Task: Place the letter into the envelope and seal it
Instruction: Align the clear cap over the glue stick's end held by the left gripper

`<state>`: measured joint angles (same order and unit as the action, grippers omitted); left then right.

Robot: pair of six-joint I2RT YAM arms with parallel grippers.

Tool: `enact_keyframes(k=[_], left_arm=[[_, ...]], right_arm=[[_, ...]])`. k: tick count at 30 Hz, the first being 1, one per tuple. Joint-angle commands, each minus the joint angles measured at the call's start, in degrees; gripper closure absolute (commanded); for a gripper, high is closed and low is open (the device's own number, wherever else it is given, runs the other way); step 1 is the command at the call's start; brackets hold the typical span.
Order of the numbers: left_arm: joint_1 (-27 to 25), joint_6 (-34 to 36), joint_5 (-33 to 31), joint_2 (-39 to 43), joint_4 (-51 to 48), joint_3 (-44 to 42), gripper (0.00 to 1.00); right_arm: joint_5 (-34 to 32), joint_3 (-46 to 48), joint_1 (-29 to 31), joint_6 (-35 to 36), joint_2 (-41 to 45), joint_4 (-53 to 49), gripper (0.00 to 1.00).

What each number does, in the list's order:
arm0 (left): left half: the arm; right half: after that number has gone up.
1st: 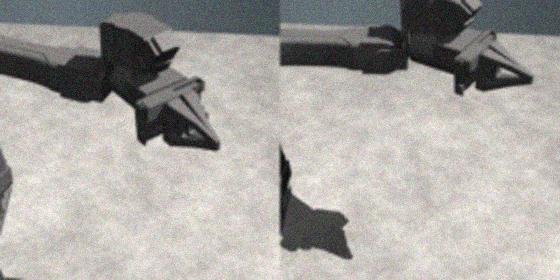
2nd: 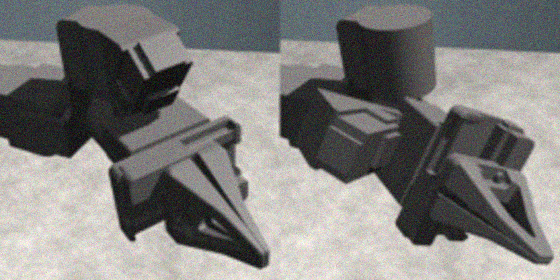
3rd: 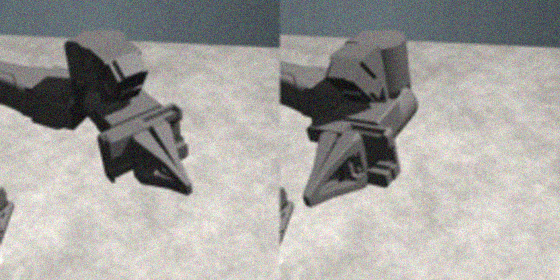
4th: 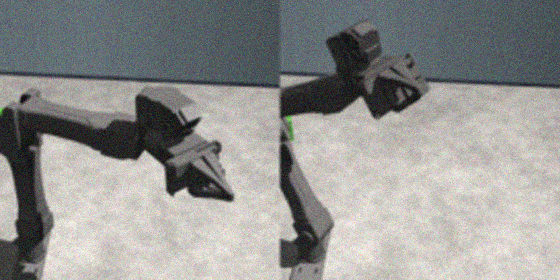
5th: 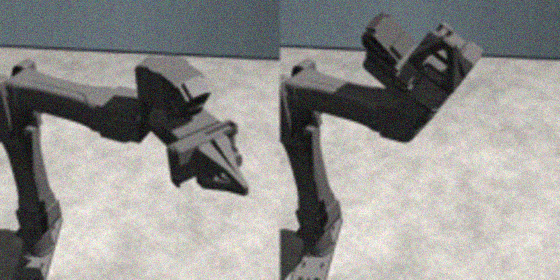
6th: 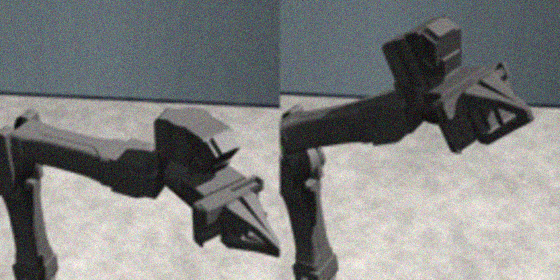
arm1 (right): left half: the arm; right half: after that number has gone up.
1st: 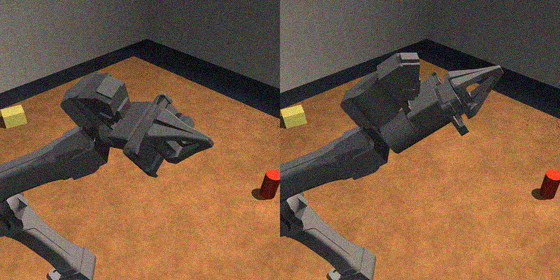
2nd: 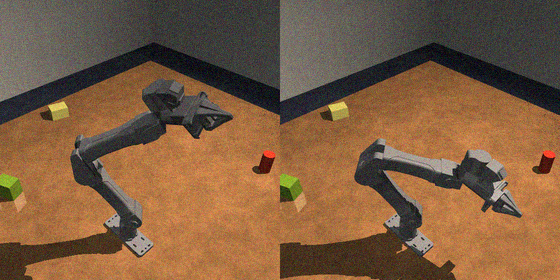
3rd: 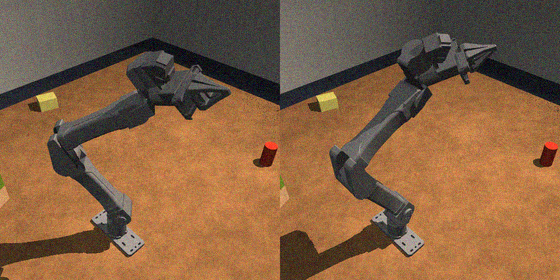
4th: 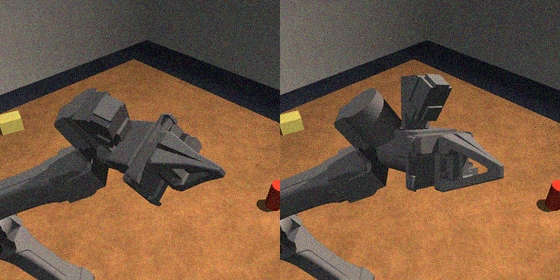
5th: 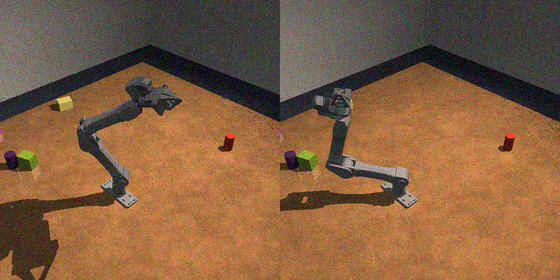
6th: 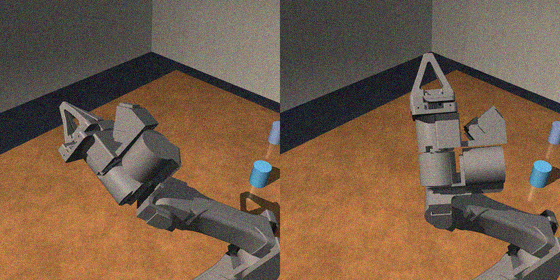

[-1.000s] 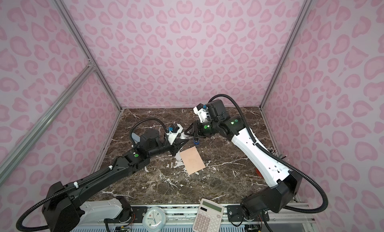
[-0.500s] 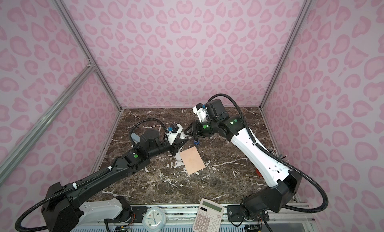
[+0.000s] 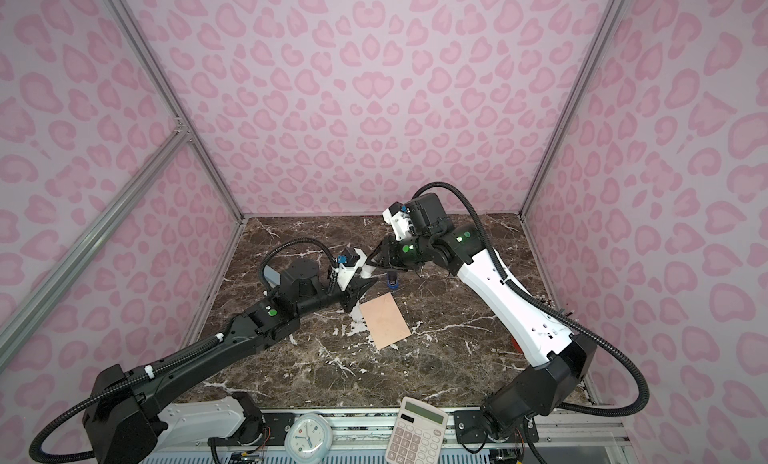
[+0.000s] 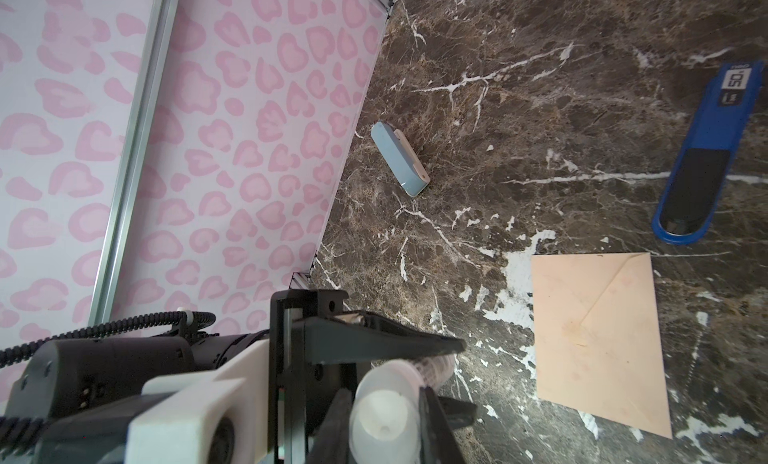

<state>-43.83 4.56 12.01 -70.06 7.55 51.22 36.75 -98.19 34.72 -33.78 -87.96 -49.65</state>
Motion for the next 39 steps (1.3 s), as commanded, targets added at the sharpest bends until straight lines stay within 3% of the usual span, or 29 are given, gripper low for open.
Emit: enact_keyframes(k=[1, 39], left_arm=[[-0.3, 0.8, 2.0, -0.2, 2.3, 1.0, 0.96], [-0.3, 0.7, 1.2, 0.9, 2.9, 1.2, 0.96]], right_arm=[[1.9, -0.4, 0.9, 0.1, -0.5, 0.7, 0.76], [-10.5, -10.5, 7.3, 9.6, -6.2, -14.3, 0.77]])
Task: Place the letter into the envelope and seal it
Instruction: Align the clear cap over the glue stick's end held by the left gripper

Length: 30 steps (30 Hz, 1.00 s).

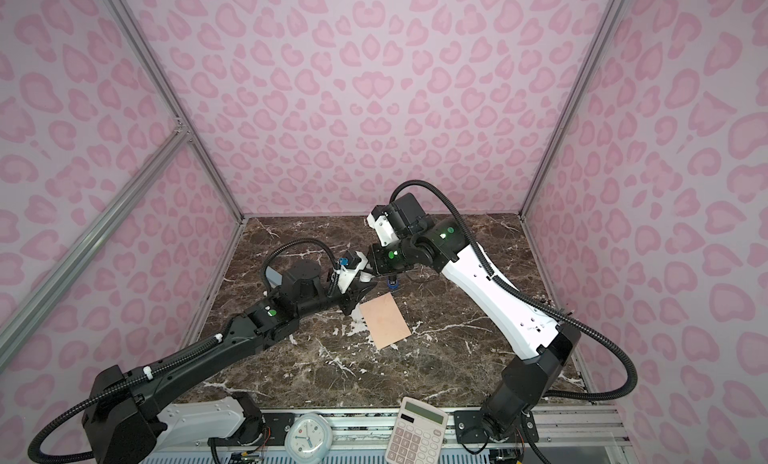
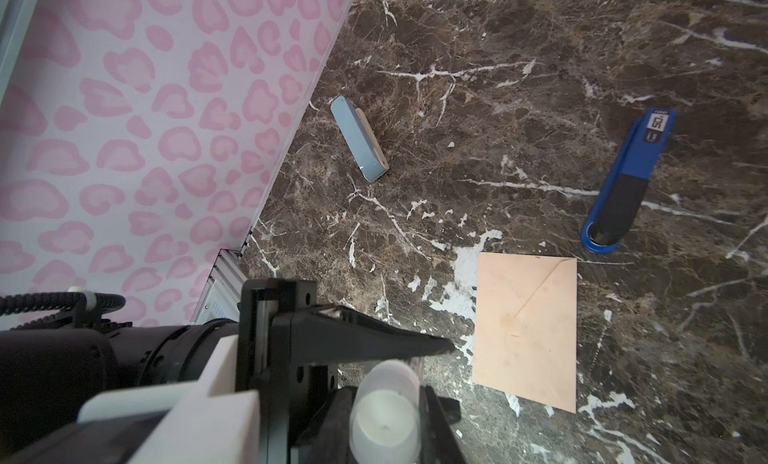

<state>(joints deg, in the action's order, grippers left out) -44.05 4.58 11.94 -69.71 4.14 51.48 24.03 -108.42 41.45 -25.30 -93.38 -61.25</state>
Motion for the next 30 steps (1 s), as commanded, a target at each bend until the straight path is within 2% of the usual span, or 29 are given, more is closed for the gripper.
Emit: enact_keyframes(k=[1, 21, 30], left_arm=[[-0.1, 0.6, 1.2, 0.6, 6.3, 1.0, 0.96], [0.3, -1.0, 1.2, 0.8, 10.1, 1.8, 0.96], [1.6, -4.3, 2.3, 1.3, 13.8, 1.5, 0.96]], right_arm=[[1.6, -0.4, 0.7, 1.4, -1.0, -3.1, 0.77], [-2.1, 1.0, 0.8, 3.4, -2.8, -5.2, 0.77], [-6.3, 0.2, 1.4, 3.9, -4.1, -8.0, 0.84]])
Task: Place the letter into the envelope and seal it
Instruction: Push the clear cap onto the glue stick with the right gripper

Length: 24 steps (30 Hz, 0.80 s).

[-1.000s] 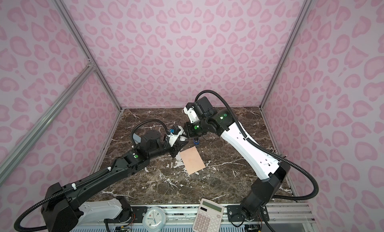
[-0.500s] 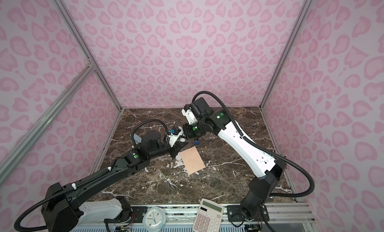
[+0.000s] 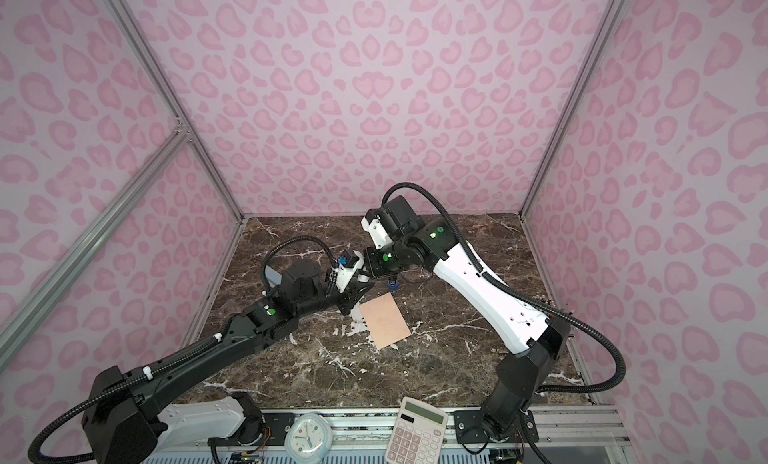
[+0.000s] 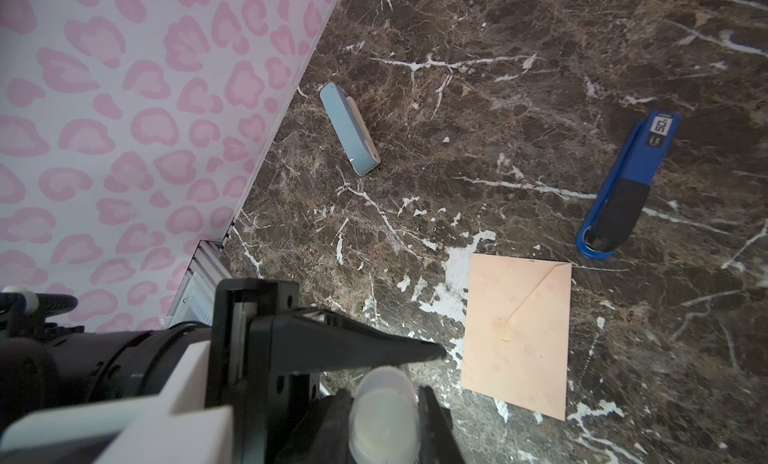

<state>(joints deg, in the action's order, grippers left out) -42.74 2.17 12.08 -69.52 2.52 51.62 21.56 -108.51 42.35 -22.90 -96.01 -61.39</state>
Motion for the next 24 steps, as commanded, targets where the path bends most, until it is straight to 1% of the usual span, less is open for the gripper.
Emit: enact_keyframes(k=[1, 6, 13, 21, 24], left_arm=[[0.4, -2.1, 2.3, 1.2, 15.8, 1.4, 0.96], [0.7, -2.4, 2.5, 1.1, 16.5, 2.0, 0.96], [1.1, -2.6, 2.4, 1.0, 16.9, 2.8, 0.96], [1.6, -2.5, 2.3, 0.7, 17.1, 3.6, 0.96], [1.9, -2.5, 2.7, 0.3, 17.2, 4.0, 0.96]], right_arm=[[-4.2, 0.0, 0.7, 1.6, -1.7, -8.2, 0.84], [-6.0, -0.5, 1.5, 1.6, -2.3, -8.9, 0.85], [-7.1, 0.5, 1.8, 1.0, -2.2, -8.5, 0.88], [-5.9, 2.3, 1.9, -1.4, -2.0, -6.3, 0.90], [-7.7, 2.3, 2.5, -1.0, -2.5, -7.2, 0.90]])
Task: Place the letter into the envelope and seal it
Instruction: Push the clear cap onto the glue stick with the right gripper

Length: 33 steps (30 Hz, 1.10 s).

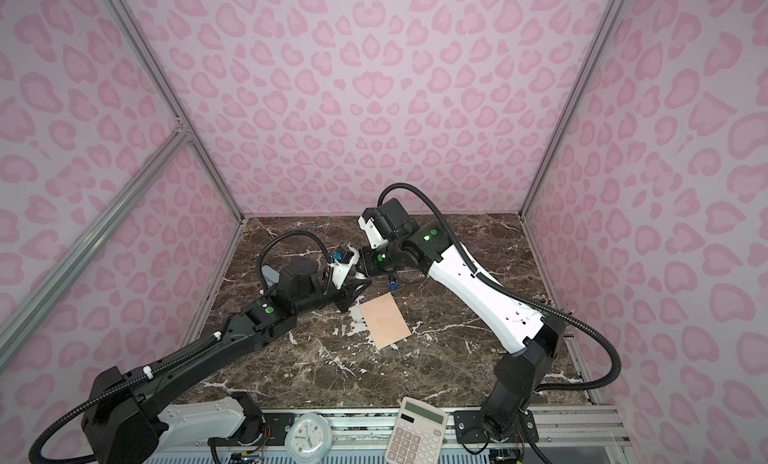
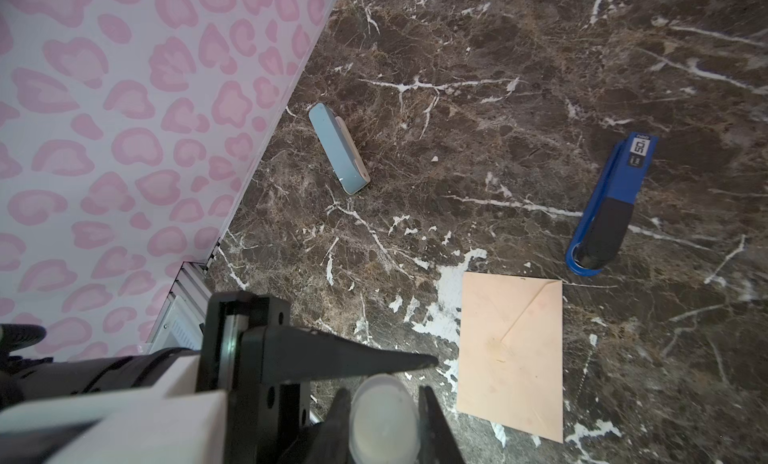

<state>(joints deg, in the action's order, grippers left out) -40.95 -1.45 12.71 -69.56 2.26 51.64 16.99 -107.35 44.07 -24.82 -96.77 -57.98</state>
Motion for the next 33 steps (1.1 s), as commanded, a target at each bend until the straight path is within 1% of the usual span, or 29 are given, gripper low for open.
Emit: enact_keyframes(k=[1, 8, 17, 23, 33], left_arm=[[0.2, 1.0, 2.1, 0.2, 17.4, 4.1, 0.96], [1.0, 0.5, 2.6, -0.1, 18.1, 4.7, 0.96], [1.3, 1.1, 2.4, 0.6, 16.8, 4.0, 0.96], [1.2, 1.8, 2.1, 2.0, 14.9, 2.5, 0.96], [1.2, 3.2, 2.3, 2.7, 12.4, 1.5, 0.96]], right_arm=[[-3.7, 1.0, 0.9, 1.1, -1.9, -11.0, 0.90], [-4.6, 1.1, 1.1, 1.9, -2.7, -12.3, 0.90], [-2.5, -1.7, -0.2, 2.3, -1.9, -11.4, 0.90], [-0.3, -4.3, -2.1, 2.9, -1.7, -11.5, 0.88], [0.6, -7.2, -2.9, 3.4, -1.5, -11.4, 0.84]])
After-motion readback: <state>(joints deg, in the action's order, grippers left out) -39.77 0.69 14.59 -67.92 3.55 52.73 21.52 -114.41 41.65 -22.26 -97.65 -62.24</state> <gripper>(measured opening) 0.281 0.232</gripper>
